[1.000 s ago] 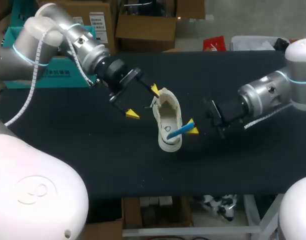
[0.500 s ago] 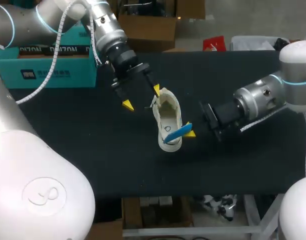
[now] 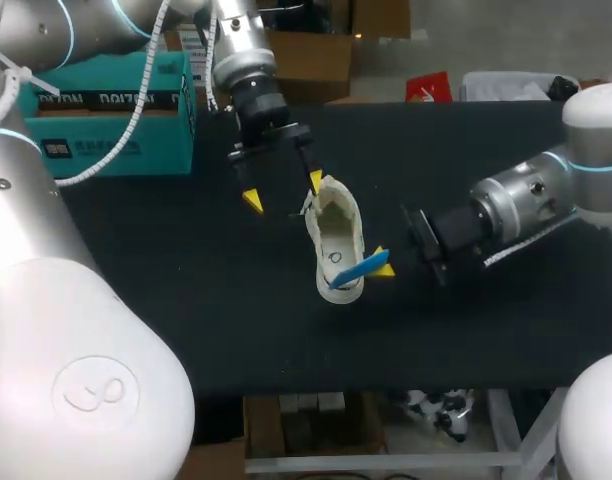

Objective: Open the shoe tongue, take the insole out of the shoe, put the insole back into the shoe, and pack the shoe into the shoebox

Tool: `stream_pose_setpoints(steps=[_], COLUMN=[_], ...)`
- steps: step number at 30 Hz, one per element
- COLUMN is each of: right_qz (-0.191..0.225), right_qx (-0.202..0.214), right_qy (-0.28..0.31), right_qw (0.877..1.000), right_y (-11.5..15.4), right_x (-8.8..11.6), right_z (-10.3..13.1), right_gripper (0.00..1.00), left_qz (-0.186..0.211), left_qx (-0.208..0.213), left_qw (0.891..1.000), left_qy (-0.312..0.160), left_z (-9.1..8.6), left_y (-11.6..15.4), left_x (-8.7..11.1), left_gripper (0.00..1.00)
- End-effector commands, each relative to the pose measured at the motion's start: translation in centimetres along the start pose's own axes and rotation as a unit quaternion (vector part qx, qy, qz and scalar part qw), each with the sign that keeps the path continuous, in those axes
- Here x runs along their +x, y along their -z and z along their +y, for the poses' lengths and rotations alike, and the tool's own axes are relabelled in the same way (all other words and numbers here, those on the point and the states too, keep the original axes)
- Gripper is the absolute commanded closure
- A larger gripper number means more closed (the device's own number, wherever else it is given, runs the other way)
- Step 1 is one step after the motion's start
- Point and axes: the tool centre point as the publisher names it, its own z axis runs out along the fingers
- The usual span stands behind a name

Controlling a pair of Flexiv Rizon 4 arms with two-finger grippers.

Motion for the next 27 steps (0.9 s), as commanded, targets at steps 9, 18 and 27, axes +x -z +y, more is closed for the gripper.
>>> stream_pose_setpoints(steps=[9,18,27], right_qz=[0.006,0.006,0.006], right_qx=[0.004,0.004,0.004], right_qy=[-0.002,-0.002,-0.002], right_qw=[1.0,1.0,1.0], right_y=[0.63,0.63,0.63], right_x=[-0.31,-0.31,-0.31], right_z=[-0.02,-0.02,-0.02], right_gripper=[1.0,1.0,1.0], left_qz=[0.018,0.018,0.018], left_qx=[0.0,0.0,0.0], left_qw=[1.0,1.0,1.0], left_qy=[0.0,0.0,0.0], left_z=[0.41,0.41,0.41], left_y=[0.4,0.4,0.4], left_x=[-0.52,-0.52,-0.52], left_gripper=[0.0,0.0,0.0])
